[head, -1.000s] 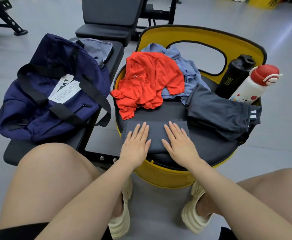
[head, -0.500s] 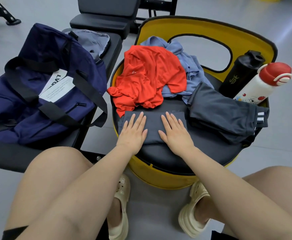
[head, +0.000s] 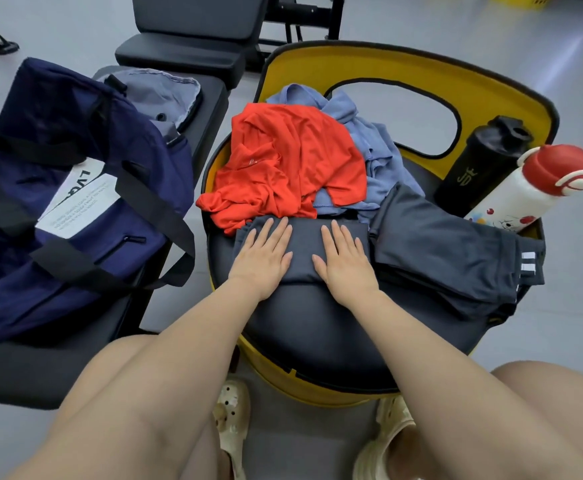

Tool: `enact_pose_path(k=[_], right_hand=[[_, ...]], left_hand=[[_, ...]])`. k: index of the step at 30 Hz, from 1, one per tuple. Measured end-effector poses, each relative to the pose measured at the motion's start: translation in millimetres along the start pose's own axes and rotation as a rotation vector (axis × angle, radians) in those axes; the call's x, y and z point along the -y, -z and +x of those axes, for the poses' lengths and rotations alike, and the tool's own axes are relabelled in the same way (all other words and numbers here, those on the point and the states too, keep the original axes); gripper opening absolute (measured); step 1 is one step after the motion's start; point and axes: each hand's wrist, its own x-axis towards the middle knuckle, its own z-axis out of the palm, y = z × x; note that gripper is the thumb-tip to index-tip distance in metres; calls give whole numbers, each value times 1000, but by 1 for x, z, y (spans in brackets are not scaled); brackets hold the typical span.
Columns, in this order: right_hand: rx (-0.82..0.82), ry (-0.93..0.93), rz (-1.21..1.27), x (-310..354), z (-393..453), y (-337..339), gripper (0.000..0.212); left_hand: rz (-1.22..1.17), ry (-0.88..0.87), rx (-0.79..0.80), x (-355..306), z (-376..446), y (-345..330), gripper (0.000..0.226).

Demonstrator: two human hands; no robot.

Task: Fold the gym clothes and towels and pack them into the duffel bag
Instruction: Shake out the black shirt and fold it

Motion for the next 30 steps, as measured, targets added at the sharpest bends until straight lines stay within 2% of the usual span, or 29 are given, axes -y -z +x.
enact_pose_path(k=[18, 22, 25, 27, 30], right_hand=[[90, -42, -56, -11, 49, 11, 66], [200, -44, -98, -6, 54, 22, 65], [273, -28, -12, -6, 61, 37, 62], [255, -35, 125, -9, 63, 47, 57], [57, -82, 274, -6, 61, 61, 46]], left_hand=[[-68, -27, -3, 13, 50, 5, 57], [-184, -24, 83, 13, 50, 15, 59], [-325, -17, 41, 14, 46, 27, 59], [-434, 30, -60, 15, 43, 36, 53], [-547, 113, -145, 17, 40, 50, 45]])
